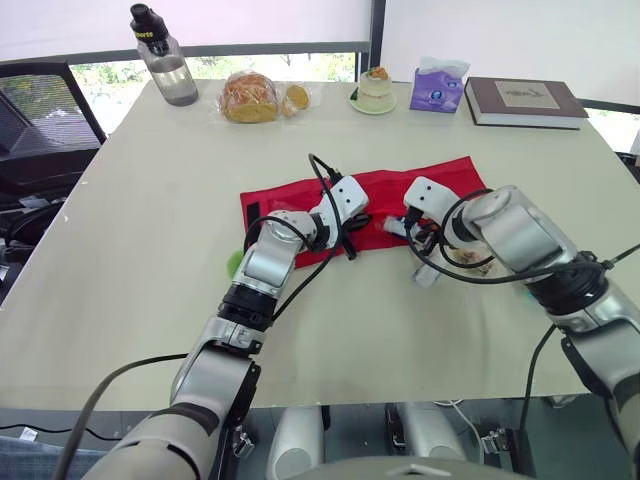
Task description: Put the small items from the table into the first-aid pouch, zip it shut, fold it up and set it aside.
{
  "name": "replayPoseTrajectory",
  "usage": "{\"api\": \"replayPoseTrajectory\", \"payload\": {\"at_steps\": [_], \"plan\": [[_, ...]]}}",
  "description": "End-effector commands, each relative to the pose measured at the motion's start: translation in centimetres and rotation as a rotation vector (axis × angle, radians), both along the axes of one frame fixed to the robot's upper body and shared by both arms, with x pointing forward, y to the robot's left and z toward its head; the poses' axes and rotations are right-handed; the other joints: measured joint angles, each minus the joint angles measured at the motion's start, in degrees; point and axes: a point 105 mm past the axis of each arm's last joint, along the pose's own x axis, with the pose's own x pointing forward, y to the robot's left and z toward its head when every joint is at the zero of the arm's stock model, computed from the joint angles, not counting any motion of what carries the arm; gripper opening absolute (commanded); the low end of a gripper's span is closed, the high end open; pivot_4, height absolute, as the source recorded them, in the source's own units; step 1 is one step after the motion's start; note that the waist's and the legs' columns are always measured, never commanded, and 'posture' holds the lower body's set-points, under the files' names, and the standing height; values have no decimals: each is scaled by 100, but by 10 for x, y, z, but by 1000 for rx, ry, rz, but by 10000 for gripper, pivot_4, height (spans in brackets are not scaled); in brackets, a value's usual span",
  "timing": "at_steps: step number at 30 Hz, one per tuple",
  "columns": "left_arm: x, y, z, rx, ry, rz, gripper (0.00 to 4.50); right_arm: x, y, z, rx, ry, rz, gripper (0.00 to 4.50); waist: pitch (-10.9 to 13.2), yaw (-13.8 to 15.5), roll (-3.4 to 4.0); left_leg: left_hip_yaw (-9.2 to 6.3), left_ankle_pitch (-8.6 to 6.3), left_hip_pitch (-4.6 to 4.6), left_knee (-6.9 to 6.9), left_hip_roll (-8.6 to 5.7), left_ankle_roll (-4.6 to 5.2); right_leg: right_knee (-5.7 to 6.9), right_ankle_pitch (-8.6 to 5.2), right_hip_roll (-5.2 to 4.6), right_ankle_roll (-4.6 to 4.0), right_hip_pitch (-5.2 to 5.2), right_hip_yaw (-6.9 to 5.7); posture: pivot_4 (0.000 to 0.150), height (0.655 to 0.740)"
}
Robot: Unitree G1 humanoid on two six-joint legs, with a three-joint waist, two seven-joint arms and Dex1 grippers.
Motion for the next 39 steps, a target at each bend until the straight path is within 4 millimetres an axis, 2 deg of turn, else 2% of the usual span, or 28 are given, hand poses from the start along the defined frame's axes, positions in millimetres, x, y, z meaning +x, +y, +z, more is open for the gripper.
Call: {"api": "replayPoseTrajectory", "payload": {"at_steps": [1, 6, 14, 17, 20, 21, 22, 34, 36, 37, 39], "plan": [[-9, -17, 12, -19, -43, -51, 0, 1, 17, 14, 70, -25, 20, 714, 0, 0, 0, 0, 0, 0, 0, 0, 0, 0, 0, 0, 0, 0, 0, 1500, 7400], [-14, -27, 12, -47, -27, -60, 0, 1, 35, 16, 162, -18, 21, 714, 0, 1, 0, -1, 0, 0, 1, 0, 0, 0, 0, 0, 0, 1, -1, 1500, 7400], [-16, -31, 14, -97, 2, -49, 0, 2, 50, 20, 269, -12, 16, 714, 0, 3, 0, -1, 0, 0, -1, 0, 0, -1, 0, 0, 0, 1, -2, 1500, 7400], [-14, -27, 14, -99, 7, -38, 0, 0, 49, 21, 275, -12, 30, 13016, 0, 1, 0, -1, 0, 0, -1, 0, 0, 0, 0, 0, 0, 0, -2, 1500, 7400], [-10, -22, 15, -139, 35, -10, 0, 0, 45, 23, 282, -21, 31, 28888, 0, 3, 0, -1, 0, 0, -1, 0, 0, -1, 0, 0, 0, 0, -2, 1500, 7400], [-8, -20, 17, -157, 43, 1, 0, -1, 43, 24, 293, -21, 30, 32146, 0, 3, 0, -1, 0, 0, -1, 0, 0, -1, 0, 0, 0, 1, -1, 1500, 7400], [-7, -18, 18, -173, 52, 8, 0, -3, 40, 25, 304, -22, 28, 37721, 0, 2, 0, -1, 0, 0, -1, 0, 0, -2, 0, 0, 0, 1, -1, 1500, 7400], [-2, -12, 20, -231, 116, 16, 0, -15, 2, 30, 361, -27, 9, 37721, 0, -7, 0, -3, 0, -1, -3, 0, 0, -2, 0, 0, 0, 0, -3, 1500, 7400], [-1, -11, 20, -230, 120, 15, 0, -16, -2, 30, 379, -42, 18, 31946, 0, -13, 0, -3, 0, -1, -2, 0, 0, -3, 0, 0, 0, 0, -2, 1500, 7400], [-1, -11, 19, -228, 123, 13, 0, -16, -3, 28, 381, -48, 24, 27204, 0, -12, 0, -2, 0, -1, -2, 0, 0, -3, 0, 0, 0, 0, -1, 1500, 7400], [-1, -10, 18, -224, 129, 8, 0, -17, -4, 23, 373, -57, 39, 20454, 0, -9, 0, -3, 0, -1, -3, 0, 0, -4, 0, 1, 1, 0, -2, 1500, 7400]]}}
